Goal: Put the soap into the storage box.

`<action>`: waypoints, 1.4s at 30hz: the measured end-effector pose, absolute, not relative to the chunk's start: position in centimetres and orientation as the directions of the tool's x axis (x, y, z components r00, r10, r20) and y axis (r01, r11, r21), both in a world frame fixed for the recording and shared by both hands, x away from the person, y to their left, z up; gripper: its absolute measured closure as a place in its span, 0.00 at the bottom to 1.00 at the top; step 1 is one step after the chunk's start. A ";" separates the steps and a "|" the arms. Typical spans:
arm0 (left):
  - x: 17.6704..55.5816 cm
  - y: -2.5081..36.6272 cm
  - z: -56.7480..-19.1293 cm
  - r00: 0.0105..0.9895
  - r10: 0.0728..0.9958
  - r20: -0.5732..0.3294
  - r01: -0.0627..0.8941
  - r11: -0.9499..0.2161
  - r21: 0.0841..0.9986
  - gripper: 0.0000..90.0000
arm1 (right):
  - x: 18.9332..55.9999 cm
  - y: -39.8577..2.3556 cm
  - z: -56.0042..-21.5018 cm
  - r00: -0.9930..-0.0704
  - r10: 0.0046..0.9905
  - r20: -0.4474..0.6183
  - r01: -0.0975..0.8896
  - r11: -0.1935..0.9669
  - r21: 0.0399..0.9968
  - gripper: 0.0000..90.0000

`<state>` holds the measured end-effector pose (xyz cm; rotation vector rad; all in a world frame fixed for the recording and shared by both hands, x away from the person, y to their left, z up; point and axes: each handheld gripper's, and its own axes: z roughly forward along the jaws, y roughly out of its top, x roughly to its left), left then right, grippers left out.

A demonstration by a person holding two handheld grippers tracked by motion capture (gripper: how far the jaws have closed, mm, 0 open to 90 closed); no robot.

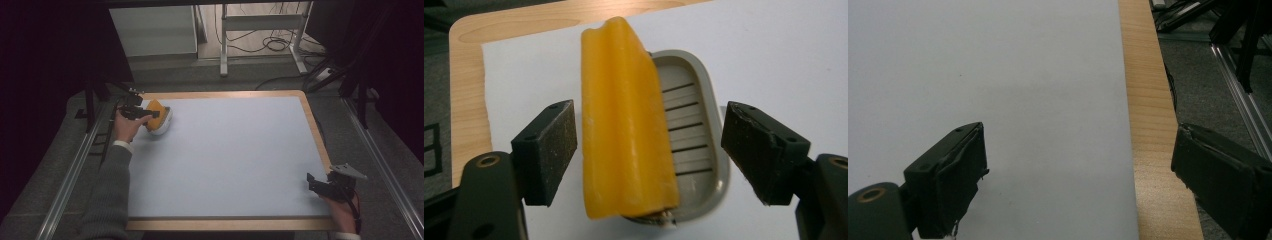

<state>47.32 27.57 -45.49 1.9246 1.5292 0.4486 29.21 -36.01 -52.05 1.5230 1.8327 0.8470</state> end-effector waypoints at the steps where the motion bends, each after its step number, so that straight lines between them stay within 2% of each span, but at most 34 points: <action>1: 46.7 27.6 -45.3 0.278 0.953 -0.123 0.734 -0.128 0.667 0.26 | 29.2 -36.0 -52.1 -0.159 0.986 -0.050 0.602 0.137 0.787 0.09; 10: 43.3 27.0 -44.9 0.353 0.922 -0.157 0.691 -0.144 0.708 0.26 | 29.2 -35.9 -52.0 -0.164 0.985 -0.052 0.599 0.141 0.788 0.09; 28: 35.4 24.3 -49.0 0.488 0.849 -0.204 0.641 -0.190 0.744 0.27 | 29.2 -35.6 -51.9 -0.178 0.982 -0.057 0.594 0.154 0.790 0.09; 42: 33.6 23.0 -51.8 0.522 0.825 -0.217 0.673 -0.242 0.699 0.28 | 29.2 -35.4 -51.9 -0.180 0.982 -0.057 0.592 0.154 0.791 0.09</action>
